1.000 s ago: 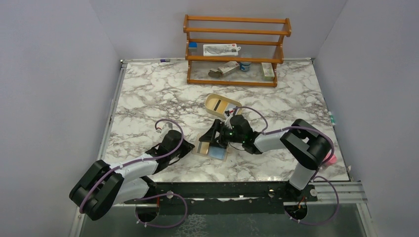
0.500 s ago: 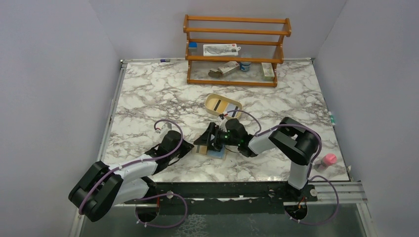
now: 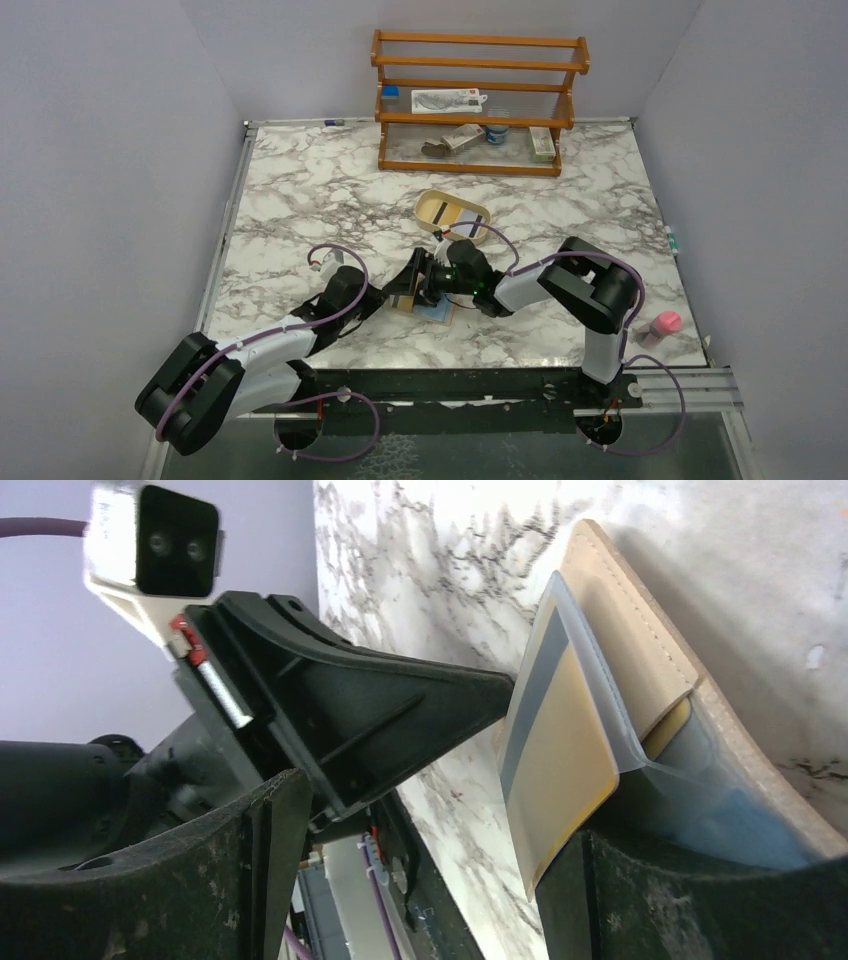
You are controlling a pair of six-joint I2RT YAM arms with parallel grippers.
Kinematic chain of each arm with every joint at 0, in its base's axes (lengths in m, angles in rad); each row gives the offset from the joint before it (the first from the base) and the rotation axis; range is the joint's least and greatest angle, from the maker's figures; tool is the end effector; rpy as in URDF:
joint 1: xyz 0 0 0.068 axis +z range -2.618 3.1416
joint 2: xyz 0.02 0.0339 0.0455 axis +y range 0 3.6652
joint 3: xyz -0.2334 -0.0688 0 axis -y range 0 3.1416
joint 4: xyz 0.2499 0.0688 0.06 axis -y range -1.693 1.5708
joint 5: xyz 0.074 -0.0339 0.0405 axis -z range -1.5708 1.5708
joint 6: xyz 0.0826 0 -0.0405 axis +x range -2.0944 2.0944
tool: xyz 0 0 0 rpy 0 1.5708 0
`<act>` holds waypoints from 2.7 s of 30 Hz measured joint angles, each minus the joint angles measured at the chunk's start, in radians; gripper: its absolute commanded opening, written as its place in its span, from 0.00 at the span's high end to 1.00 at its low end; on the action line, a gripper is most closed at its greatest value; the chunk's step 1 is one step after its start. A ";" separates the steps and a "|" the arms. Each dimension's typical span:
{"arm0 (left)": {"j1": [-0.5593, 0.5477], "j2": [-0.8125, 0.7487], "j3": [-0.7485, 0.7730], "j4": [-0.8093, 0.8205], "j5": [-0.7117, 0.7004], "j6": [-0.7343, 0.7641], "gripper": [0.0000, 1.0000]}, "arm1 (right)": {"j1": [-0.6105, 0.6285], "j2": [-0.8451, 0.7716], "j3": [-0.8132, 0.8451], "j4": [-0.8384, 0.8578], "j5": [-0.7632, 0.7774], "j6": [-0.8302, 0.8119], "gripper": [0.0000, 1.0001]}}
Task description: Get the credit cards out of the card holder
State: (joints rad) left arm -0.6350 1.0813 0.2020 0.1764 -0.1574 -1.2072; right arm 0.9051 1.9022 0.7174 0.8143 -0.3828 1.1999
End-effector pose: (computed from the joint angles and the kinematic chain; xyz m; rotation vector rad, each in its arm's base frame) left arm 0.1965 -0.1287 0.0647 -0.7579 2.2669 -0.7675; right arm 0.2141 0.3226 0.0707 0.0368 2.3632 1.6177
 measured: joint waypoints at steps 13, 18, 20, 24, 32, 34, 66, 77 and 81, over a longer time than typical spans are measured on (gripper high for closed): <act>-0.002 -0.022 -0.009 -0.015 -0.001 -0.004 1.00 | 0.000 -0.096 -0.039 -0.016 0.000 -0.014 0.21; -0.002 -0.024 -0.009 -0.018 -0.001 -0.005 1.00 | -0.014 -0.108 -0.066 -0.032 0.000 -0.020 0.21; -0.002 -0.024 -0.009 -0.019 -0.001 -0.005 1.00 | -0.018 -0.117 -0.070 -0.039 0.000 -0.024 0.21; -0.002 -0.024 -0.009 -0.019 -0.001 -0.005 1.00 | -0.029 -0.135 -0.092 -0.043 0.000 -0.030 0.22; -0.002 -0.024 -0.008 -0.023 -0.002 -0.005 1.00 | -0.055 -0.168 -0.152 -0.045 -0.006 -0.038 0.26; -0.002 -0.024 -0.008 -0.023 -0.001 -0.005 1.00 | -0.061 -0.175 -0.156 -0.045 -0.008 -0.041 0.30; -0.002 0.019 0.006 0.008 -0.001 -0.003 1.00 | -0.089 -0.156 -0.014 -0.412 0.028 -0.203 0.41; -0.002 0.048 0.022 0.021 -0.006 0.007 1.00 | -0.095 -0.068 0.077 -0.424 0.010 -0.203 0.65; -0.002 0.049 0.022 0.023 -0.006 0.007 1.00 | -0.098 -0.062 0.078 -0.437 0.014 -0.208 0.81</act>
State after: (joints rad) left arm -0.6369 1.1301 0.2241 0.1989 -0.1631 -1.2003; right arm 0.8074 1.8400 0.7952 0.3771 -0.3691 0.9924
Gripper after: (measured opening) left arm 0.004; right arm 0.296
